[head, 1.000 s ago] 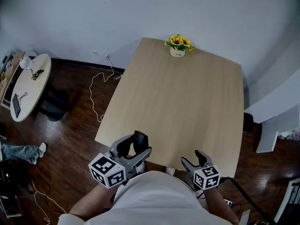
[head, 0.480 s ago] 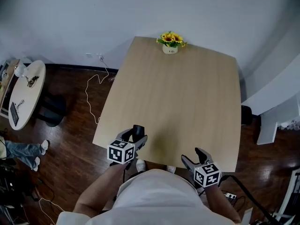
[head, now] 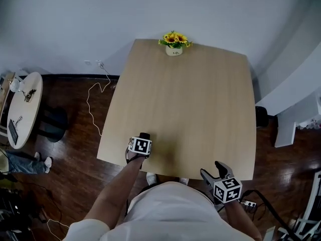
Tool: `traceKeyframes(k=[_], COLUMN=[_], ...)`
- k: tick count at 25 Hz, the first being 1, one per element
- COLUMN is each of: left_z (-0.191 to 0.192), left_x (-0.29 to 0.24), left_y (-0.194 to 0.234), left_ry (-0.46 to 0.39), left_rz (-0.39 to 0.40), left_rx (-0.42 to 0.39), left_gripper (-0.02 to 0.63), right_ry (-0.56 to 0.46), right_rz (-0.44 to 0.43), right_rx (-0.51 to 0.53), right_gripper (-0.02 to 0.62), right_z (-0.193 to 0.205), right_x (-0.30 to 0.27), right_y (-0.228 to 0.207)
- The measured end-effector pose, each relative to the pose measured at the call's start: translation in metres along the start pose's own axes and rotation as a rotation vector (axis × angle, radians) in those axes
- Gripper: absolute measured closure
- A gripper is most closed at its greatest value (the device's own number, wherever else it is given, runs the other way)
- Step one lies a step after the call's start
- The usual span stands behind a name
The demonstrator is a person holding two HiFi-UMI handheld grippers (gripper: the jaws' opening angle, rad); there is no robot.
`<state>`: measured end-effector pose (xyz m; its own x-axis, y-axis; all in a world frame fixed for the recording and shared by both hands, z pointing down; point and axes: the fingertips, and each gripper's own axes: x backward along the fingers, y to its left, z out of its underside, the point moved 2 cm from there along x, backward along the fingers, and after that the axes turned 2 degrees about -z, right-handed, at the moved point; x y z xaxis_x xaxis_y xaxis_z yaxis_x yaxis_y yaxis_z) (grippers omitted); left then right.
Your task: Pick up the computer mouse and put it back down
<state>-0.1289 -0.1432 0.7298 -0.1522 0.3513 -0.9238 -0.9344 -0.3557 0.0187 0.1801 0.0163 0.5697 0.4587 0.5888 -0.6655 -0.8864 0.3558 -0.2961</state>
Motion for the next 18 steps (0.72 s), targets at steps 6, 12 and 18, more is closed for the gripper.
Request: traceKeyframes(k=[6, 12, 18], left_z=[-0.009, -0.002, 0.013], left_x=[-0.004, 0.030, 0.092], left_y=[0.005, -0.002, -0.021], left_ry=[-0.033, -0.120, -0.311], left_rz=[-0.015, 0.049, 0.186], left_rx=[-0.011, -0.031, -0.029], left_gripper=[0.332, 0.307, 0.307], right_ry=[0.005, -0.002, -0.022], right_rz=[0.012, -0.015, -0.043], right_rx=[-0.002, 0.018, 0.059], right_gripper=[0.268, 0.268, 0.268], right_z=[0.003, -0.005, -0.023], right_x=[0.002, -0.007, -0.011], right_y=[-0.005, 0.001, 0.010])
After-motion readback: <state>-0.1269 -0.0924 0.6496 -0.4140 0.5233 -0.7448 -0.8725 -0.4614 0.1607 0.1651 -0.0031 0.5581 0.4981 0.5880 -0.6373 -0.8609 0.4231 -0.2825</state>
